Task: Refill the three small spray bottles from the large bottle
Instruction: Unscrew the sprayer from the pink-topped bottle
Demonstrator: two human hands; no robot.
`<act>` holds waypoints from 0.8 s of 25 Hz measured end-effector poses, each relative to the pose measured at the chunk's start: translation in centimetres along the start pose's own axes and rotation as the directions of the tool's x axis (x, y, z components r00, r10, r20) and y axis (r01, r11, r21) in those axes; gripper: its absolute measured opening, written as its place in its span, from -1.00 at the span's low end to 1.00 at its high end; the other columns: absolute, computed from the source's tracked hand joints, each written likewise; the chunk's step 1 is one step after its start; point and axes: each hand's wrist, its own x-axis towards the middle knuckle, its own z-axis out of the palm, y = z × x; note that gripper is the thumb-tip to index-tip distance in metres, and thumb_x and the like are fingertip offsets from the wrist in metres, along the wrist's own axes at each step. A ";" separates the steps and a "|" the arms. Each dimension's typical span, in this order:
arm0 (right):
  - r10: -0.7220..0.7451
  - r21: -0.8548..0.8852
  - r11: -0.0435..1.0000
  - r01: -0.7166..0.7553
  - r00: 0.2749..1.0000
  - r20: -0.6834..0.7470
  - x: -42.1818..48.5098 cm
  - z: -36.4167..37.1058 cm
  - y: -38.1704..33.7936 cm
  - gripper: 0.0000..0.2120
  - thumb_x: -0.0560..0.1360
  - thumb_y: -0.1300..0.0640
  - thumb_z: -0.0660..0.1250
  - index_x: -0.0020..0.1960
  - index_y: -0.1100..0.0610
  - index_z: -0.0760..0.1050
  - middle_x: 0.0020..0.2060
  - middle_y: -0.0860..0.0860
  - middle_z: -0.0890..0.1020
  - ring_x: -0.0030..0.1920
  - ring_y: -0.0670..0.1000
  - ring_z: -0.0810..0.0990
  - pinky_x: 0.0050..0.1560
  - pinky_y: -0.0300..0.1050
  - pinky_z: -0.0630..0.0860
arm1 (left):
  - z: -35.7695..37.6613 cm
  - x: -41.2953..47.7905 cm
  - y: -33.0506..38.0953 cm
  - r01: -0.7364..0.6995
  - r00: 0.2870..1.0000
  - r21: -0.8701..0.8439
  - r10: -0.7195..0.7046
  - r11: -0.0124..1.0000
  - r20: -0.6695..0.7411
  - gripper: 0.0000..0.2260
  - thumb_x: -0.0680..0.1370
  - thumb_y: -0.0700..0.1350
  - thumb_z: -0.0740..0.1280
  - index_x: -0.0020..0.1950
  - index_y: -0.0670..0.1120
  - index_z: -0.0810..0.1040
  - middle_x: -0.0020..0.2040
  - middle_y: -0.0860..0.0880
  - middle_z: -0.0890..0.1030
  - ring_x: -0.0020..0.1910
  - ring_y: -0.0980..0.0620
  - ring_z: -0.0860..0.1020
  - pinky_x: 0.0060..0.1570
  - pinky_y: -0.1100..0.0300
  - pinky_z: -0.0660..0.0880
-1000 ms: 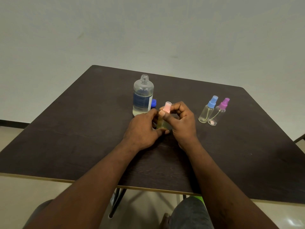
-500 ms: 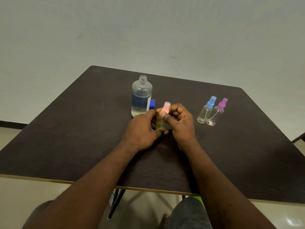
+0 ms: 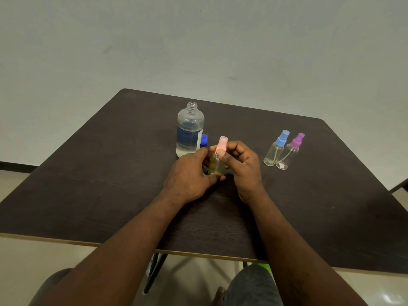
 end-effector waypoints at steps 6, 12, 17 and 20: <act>0.015 -0.022 1.000 -0.015 1.000 -0.015 -0.1 0.5 -0.3 -0.70 0.50 0.13 0.57 0.15 0.13 0.55 0.06 0.16 0.74 0.11 0.15 0.73 0.14 0.25 0.68 | 0.0 0.2 -0.1 0.009 1.000 0.020 -0.009 1.000 0.012 -0.51 0.45 0.18 0.56 0.27 0.04 0.53 0.03 0.12 0.67 -0.03 0.16 0.63 0.04 0.03 0.66; 0.019 0.087 0.996 -0.022 0.999 0.030 -0.2 0.1 -0.3 -0.79 0.56 0.15 0.44 0.19 0.10 0.64 0.12 0.18 0.74 0.20 0.22 0.70 0.25 0.24 0.64 | 0.1 0.0 -0.1 0.001 1.000 0.010 -0.001 1.000 -0.013 -0.55 0.41 0.21 0.59 0.17 0.08 0.53 -0.02 0.15 0.67 -0.07 0.20 0.63 0.00 0.06 0.65; 0.013 0.056 0.998 -0.012 1.000 -0.023 -0.1 0.3 -0.5 -0.76 0.50 0.08 0.53 0.12 0.10 0.61 0.07 0.18 0.74 0.13 0.16 0.72 0.13 0.13 0.68 | 0.0 0.0 0.1 0.010 1.000 0.011 -0.010 1.000 -0.005 -0.55 0.42 0.21 0.59 0.18 0.08 0.54 -0.01 0.15 0.68 -0.07 0.21 0.63 -0.01 0.09 0.65; 0.053 0.285 0.958 -0.027 0.995 -0.084 0.0 0.2 -1.2 -0.83 0.58 0.10 0.44 0.14 0.14 0.61 0.09 0.12 0.75 0.07 0.07 0.71 -0.04 -0.14 0.56 | -0.1 -0.1 0.3 0.027 1.000 0.009 -0.027 1.000 0.007 -0.56 0.40 0.21 0.60 0.14 0.08 0.53 -0.03 0.16 0.65 -0.09 0.21 0.61 -0.03 0.12 0.62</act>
